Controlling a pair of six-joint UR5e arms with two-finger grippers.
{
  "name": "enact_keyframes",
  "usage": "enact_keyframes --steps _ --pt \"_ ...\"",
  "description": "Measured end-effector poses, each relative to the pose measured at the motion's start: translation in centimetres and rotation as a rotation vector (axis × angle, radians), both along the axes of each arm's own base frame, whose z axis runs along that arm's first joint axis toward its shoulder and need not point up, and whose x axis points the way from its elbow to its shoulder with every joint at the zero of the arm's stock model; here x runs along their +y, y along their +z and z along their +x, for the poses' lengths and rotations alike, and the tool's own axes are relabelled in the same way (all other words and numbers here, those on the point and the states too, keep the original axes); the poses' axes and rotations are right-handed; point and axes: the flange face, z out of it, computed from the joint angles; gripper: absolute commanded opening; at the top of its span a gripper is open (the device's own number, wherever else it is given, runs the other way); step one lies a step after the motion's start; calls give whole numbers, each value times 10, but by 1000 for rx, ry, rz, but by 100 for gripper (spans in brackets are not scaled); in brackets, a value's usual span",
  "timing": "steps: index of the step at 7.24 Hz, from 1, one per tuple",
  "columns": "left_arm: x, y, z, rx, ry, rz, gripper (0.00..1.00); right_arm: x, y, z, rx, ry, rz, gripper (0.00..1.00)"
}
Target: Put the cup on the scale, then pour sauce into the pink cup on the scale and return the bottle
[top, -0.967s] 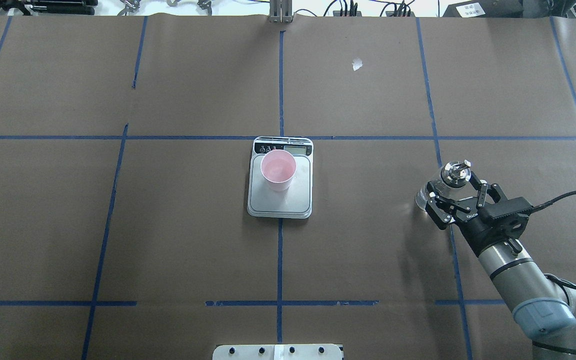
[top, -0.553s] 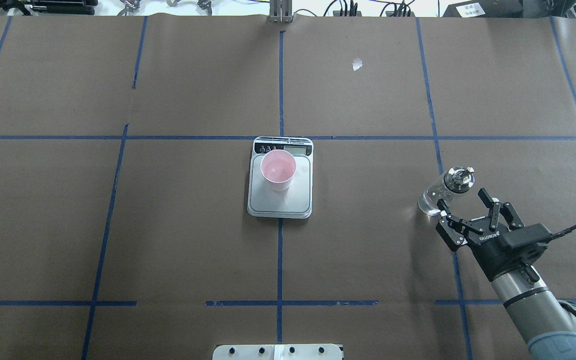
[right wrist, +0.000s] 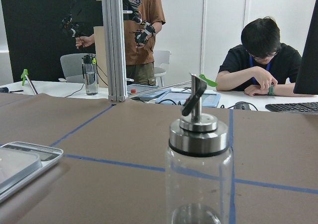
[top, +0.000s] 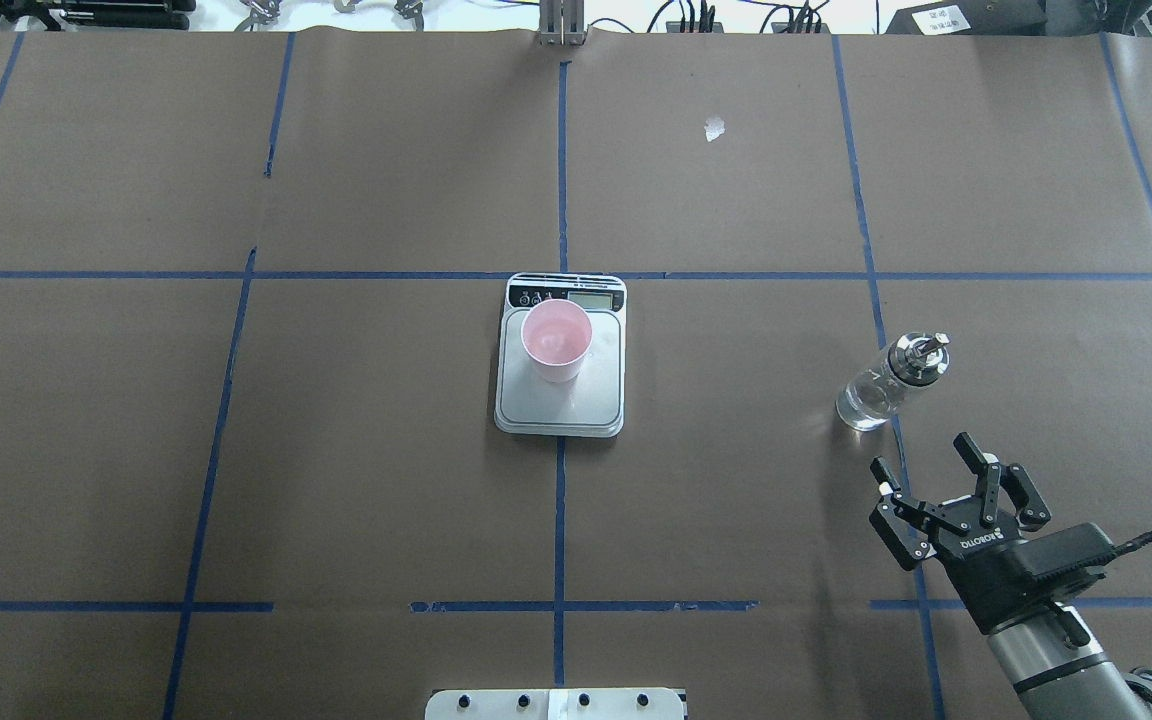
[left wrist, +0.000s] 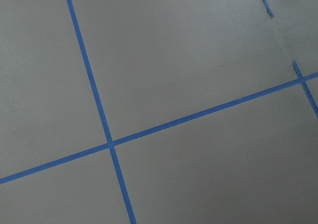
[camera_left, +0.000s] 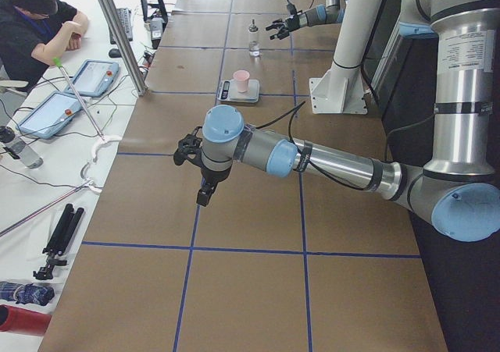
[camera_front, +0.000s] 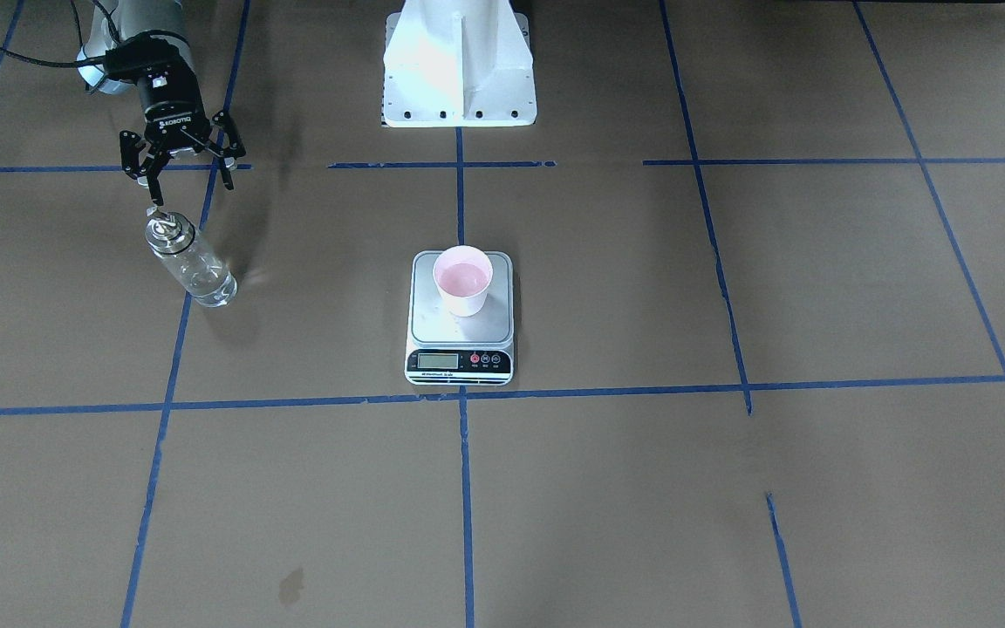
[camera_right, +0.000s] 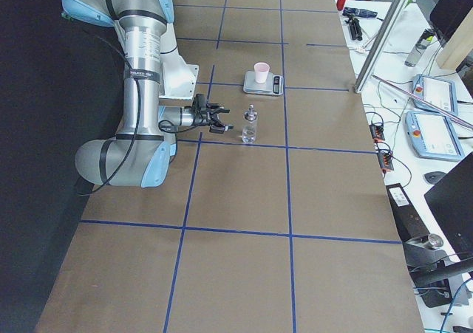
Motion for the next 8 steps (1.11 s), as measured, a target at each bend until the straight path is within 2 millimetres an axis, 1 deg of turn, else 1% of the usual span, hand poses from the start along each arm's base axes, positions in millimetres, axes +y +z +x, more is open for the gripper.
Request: enact_keyframes --steps 2,3,4,5,6,8 --pt "0 -1 0 0 0 2 100 5 23 33 -11 -33 11 100" --pt "0 -1 0 0 0 2 100 2 32 49 -33 -59 23 100" --pt "0 -1 0 0 0 2 100 -5 37 60 -54 -81 36 100" --pt "0 -1 0 0 0 2 100 -19 43 69 -56 -90 46 100" --pt "0 -2 0 1 -1 4 100 -34 54 78 -41 -91 51 100" --pt "0 -4 0 1 -1 6 100 -72 89 106 -5 -99 55 100"
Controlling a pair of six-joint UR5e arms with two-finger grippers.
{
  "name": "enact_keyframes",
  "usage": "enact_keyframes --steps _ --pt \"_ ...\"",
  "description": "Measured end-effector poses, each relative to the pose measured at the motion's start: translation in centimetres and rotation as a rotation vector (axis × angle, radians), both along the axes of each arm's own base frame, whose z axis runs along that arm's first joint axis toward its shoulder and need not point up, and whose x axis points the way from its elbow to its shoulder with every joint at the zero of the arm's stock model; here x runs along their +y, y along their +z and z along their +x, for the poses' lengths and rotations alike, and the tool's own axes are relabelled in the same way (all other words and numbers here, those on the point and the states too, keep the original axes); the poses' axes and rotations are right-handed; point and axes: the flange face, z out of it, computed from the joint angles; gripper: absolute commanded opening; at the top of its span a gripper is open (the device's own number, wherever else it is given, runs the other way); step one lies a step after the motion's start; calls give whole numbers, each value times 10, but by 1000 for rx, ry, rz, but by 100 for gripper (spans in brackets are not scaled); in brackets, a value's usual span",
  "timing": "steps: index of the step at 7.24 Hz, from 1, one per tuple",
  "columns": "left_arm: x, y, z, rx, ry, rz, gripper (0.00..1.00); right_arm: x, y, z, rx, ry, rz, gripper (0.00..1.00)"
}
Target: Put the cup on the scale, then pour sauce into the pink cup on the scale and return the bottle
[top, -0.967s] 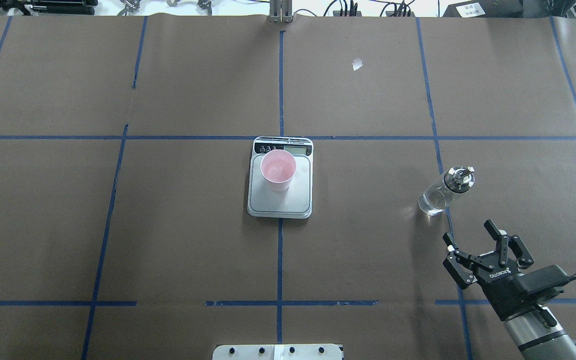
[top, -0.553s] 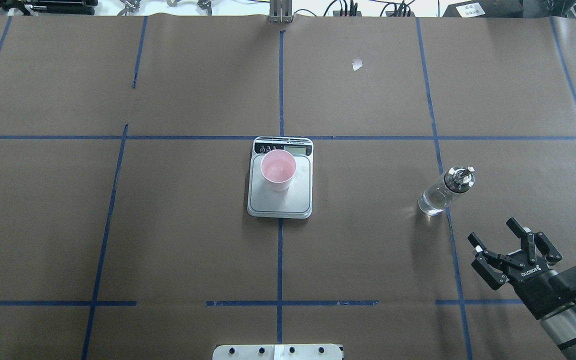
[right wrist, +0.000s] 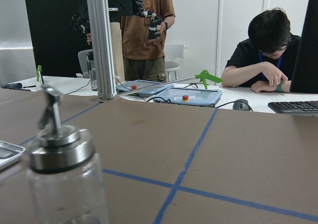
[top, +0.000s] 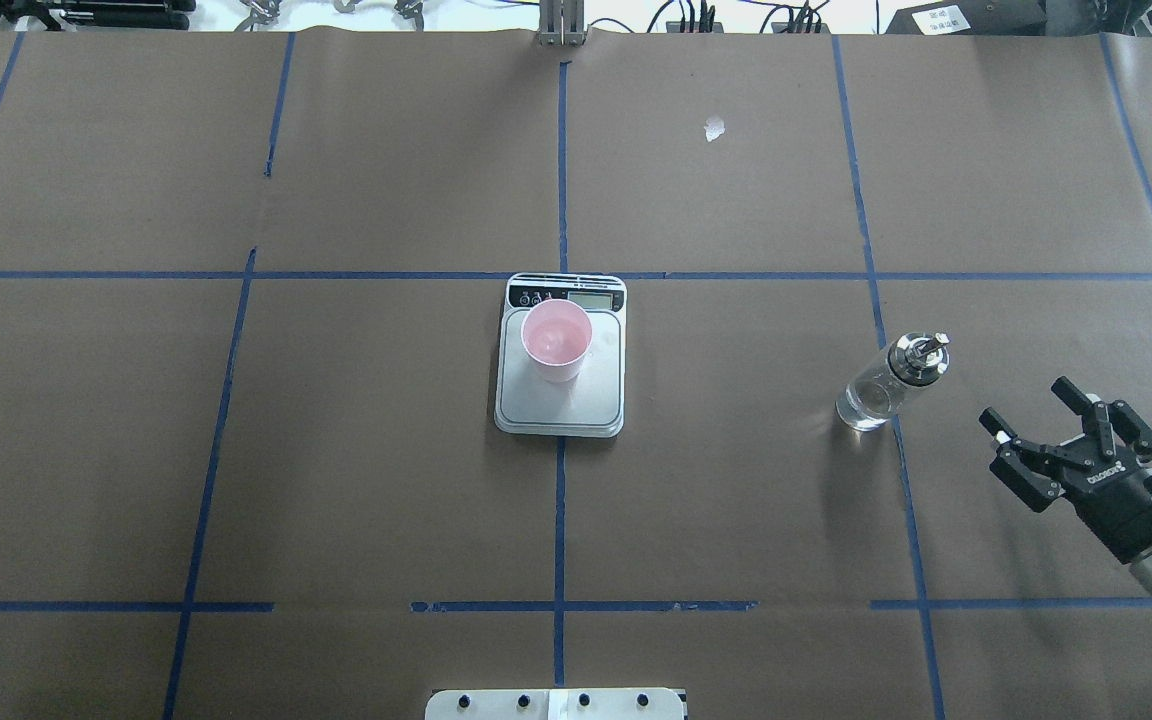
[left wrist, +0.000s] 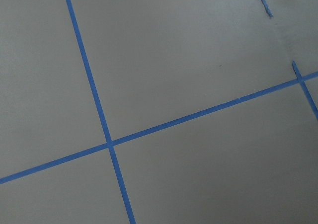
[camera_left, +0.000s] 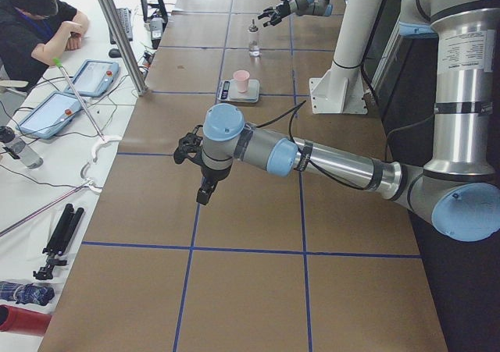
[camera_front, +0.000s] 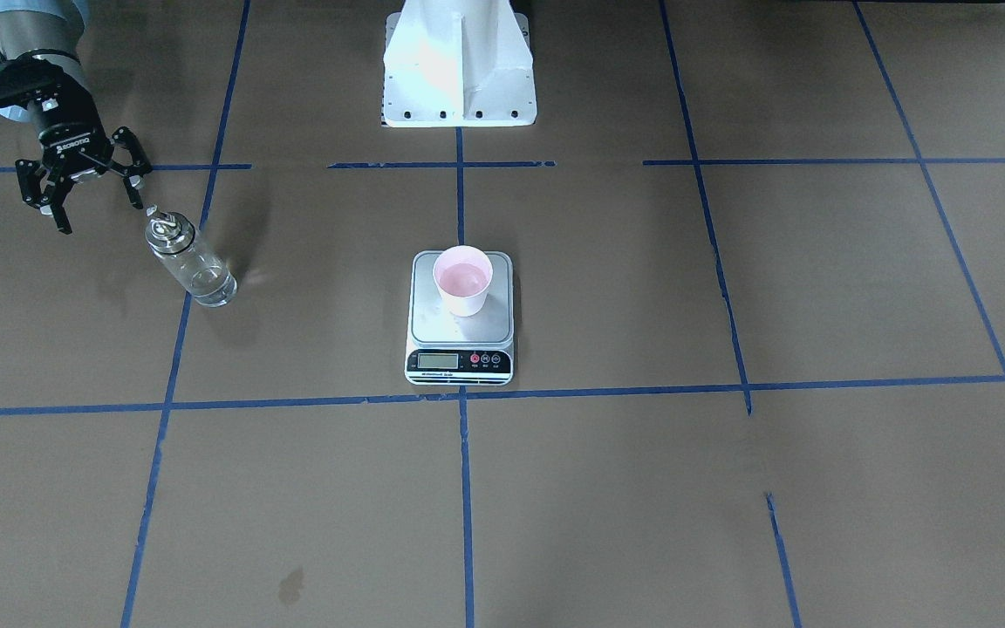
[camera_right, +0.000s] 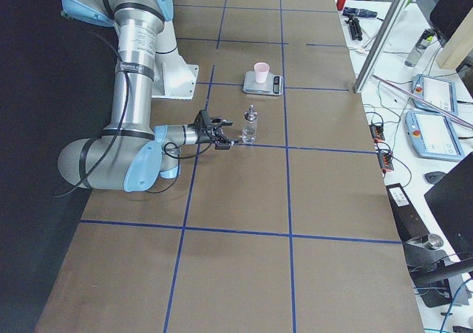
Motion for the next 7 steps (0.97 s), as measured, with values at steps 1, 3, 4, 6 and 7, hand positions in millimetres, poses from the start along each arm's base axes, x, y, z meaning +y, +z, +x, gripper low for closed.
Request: enact_keyframes --steps 1,3,4,6,7 --pt "0 -1 0 0 0 2 100 -26 19 22 25 -13 -9 100" --pt "-1 -2 0 0 -1 3 100 -86 62 76 57 -51 -70 100" --pt "-2 -3 0 0 -1 4 100 -122 74 98 55 -72 -95 100" --pt "-2 -3 0 1 -1 4 100 -203 65 149 51 -160 -170 100" --pt "-2 -3 0 1 -1 4 100 -240 48 176 44 -233 -238 100"
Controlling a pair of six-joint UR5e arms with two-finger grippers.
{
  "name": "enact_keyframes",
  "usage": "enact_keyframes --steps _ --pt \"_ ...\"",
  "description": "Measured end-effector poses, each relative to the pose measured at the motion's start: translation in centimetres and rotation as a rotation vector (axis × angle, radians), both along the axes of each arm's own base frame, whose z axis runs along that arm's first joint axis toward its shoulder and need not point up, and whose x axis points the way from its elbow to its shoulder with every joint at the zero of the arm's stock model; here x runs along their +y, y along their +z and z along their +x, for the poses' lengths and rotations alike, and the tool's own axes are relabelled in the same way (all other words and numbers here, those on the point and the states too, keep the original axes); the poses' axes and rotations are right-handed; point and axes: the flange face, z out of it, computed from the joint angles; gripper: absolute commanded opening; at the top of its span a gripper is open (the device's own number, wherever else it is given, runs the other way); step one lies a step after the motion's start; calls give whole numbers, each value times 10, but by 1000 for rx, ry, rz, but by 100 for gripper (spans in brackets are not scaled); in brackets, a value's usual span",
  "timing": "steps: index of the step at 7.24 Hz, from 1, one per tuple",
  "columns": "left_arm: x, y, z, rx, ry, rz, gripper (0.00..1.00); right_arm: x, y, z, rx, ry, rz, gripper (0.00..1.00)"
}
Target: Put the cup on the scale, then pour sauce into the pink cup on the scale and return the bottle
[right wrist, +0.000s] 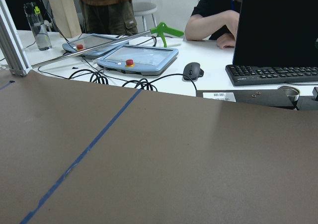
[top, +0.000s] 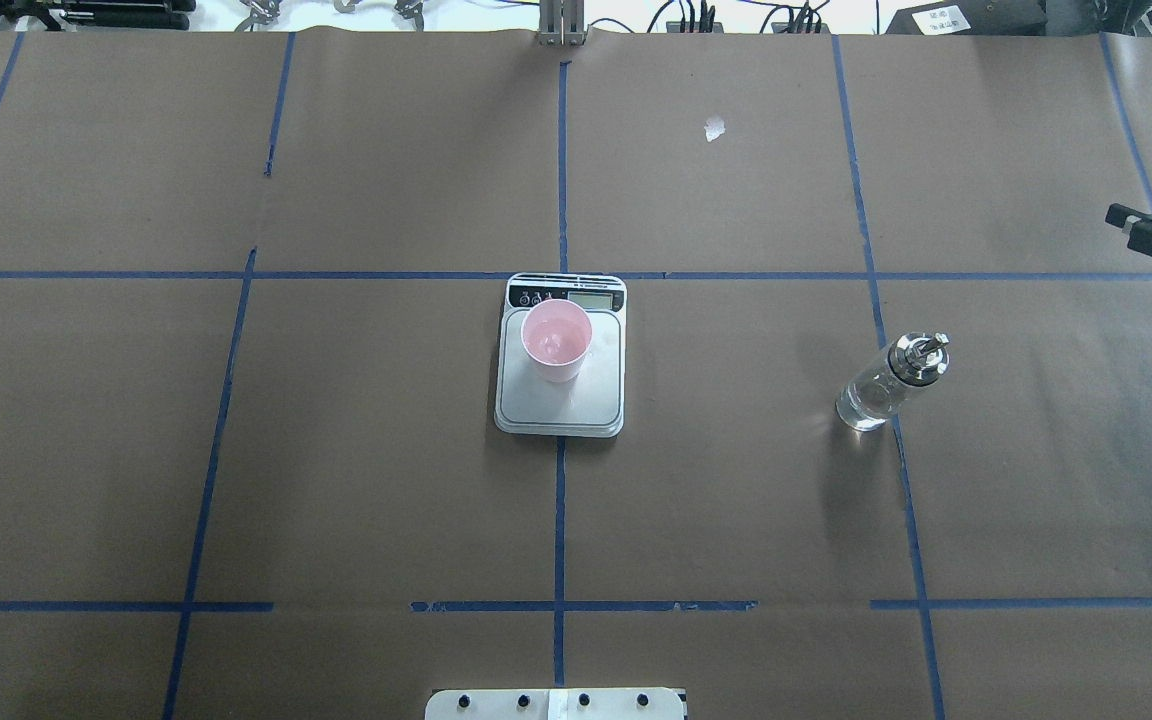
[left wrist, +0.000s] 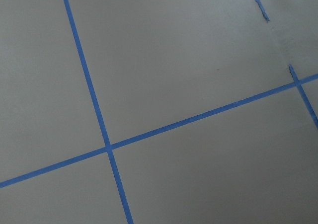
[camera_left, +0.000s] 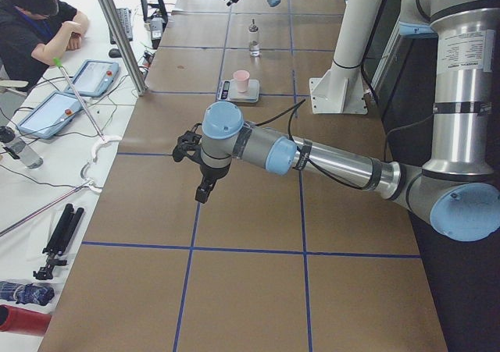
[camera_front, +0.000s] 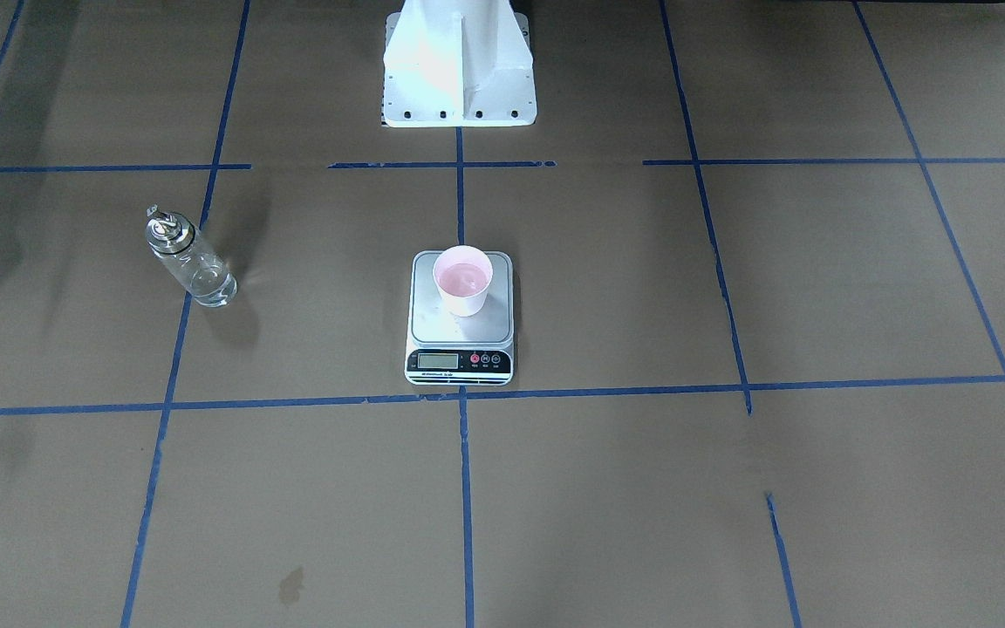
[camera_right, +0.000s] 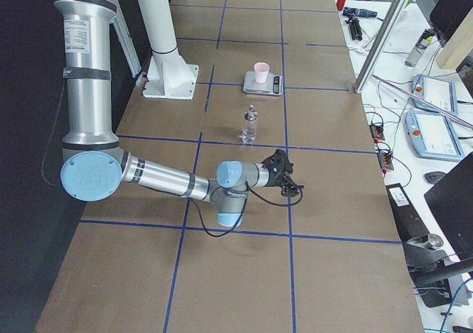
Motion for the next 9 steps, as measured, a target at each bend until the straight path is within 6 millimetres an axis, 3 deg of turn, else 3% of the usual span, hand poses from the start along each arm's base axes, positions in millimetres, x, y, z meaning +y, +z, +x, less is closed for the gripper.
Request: enact_keyframes --steps 1,3,5,8,9 --pt "0 0 0 0 0 -1 100 -26 -14 23 -7 -71 -102 100" --pt "1 1 0 0 1 -2 100 -57 -44 65 -58 -210 -335 100" --pt "2 3 0 -1 2 -3 100 -64 -52 85 -39 -277 -379 100" --pt "4 5 0 -2 5 -3 100 -78 -43 108 163 -318 -369 100" --pt "4 6 0 -2 6 -4 100 -81 -53 112 221 -331 -391 100"
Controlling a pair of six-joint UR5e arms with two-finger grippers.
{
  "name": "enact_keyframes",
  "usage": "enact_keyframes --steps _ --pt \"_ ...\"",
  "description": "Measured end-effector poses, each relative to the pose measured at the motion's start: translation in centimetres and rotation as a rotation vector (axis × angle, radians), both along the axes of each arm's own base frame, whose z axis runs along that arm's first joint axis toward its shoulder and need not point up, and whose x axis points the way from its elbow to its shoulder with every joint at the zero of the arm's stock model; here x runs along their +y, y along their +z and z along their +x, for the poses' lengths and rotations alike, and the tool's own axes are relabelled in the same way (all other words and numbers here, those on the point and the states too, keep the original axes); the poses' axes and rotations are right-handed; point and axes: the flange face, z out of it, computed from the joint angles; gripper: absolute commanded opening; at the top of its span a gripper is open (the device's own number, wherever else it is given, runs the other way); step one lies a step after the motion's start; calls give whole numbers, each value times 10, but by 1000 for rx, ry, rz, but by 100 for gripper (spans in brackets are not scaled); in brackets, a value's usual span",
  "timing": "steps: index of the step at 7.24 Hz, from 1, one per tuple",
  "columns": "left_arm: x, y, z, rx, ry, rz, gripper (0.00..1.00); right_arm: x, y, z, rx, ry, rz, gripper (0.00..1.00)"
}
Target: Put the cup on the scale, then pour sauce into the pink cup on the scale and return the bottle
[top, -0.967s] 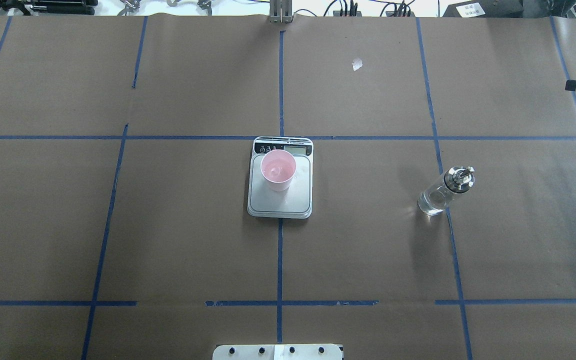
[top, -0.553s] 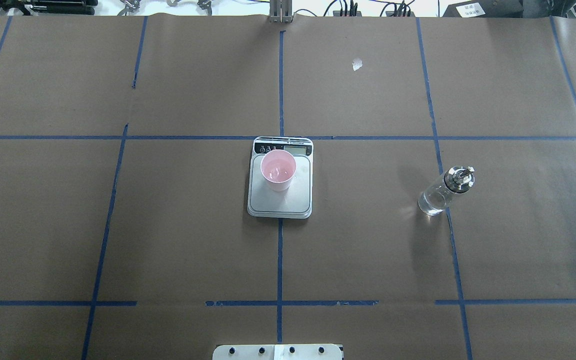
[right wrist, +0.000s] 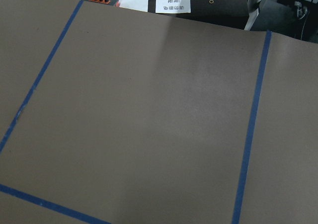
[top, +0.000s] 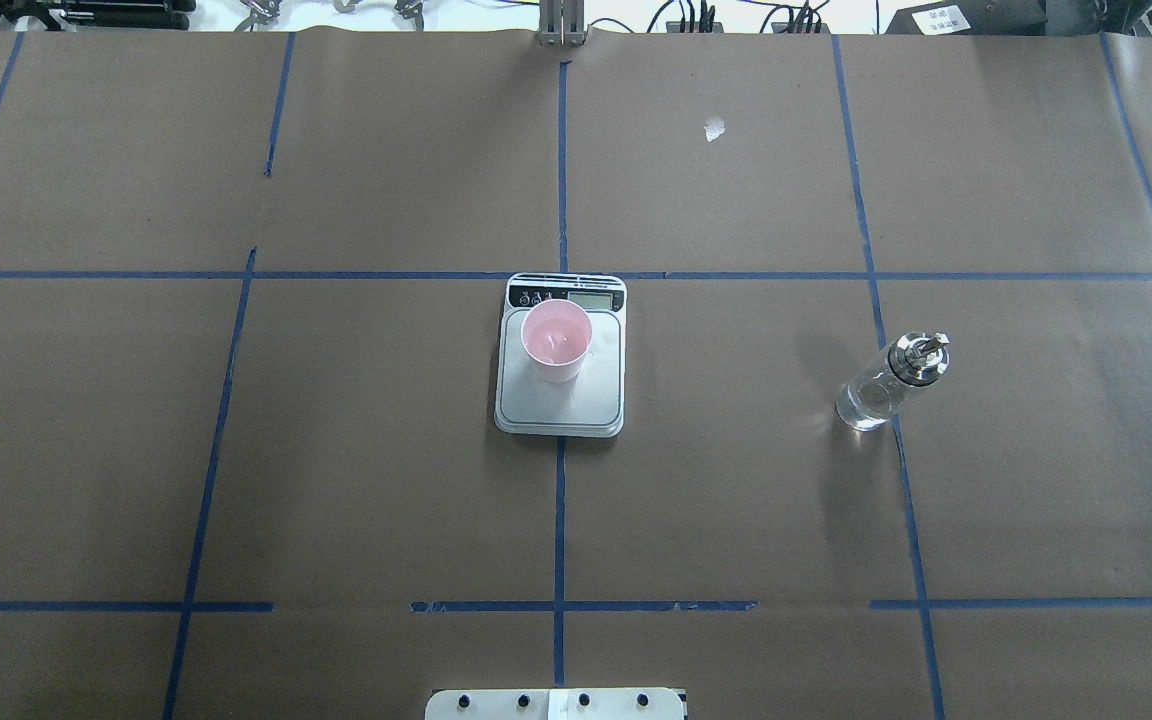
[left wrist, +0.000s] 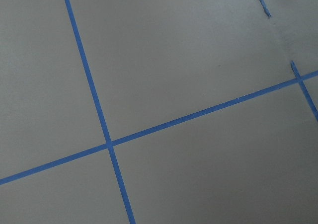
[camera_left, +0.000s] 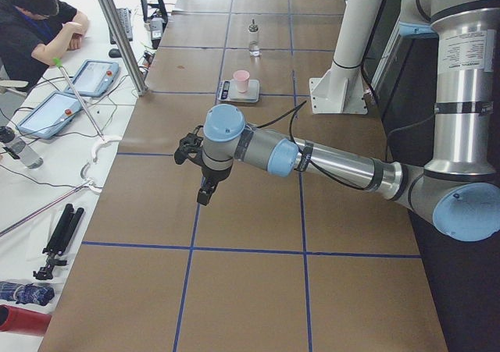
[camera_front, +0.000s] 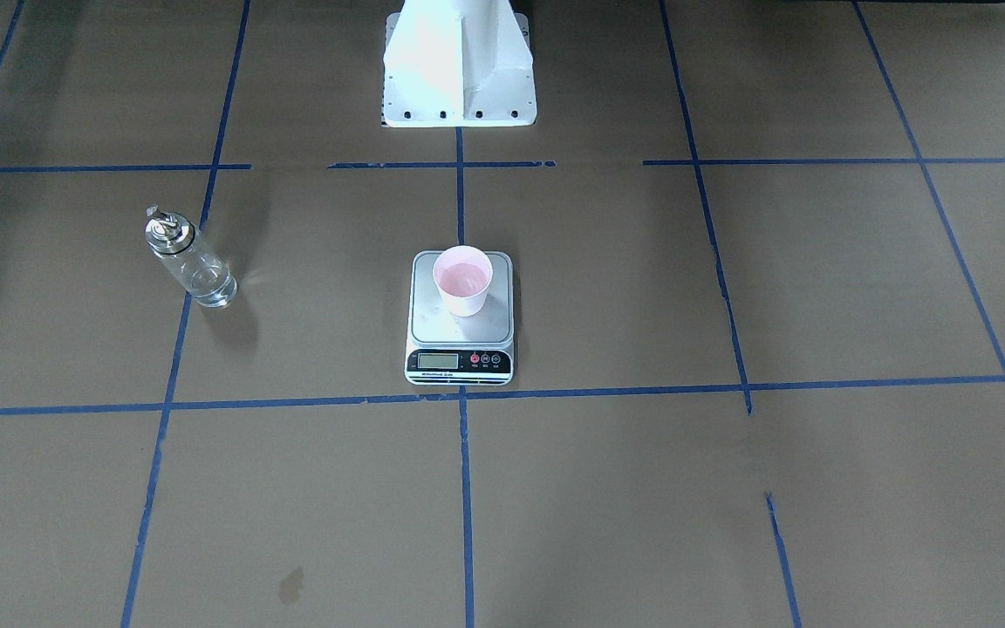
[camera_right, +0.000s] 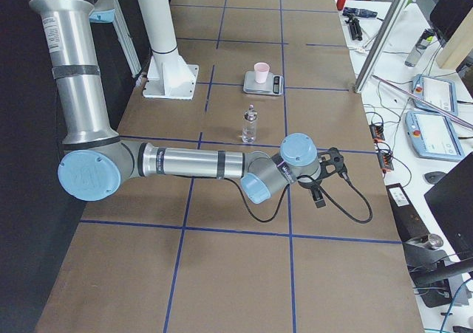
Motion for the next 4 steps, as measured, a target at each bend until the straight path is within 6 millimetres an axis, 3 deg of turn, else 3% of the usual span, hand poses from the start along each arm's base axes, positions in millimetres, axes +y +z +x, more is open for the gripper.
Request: enact_keyframes --steps 2,4 --pt "1 2 0 0 0 -3 100 5 -29 12 54 -8 -73 100" --pt "1 4 -1 -1 0 -7 100 40 10 25 123 12 -119 100"
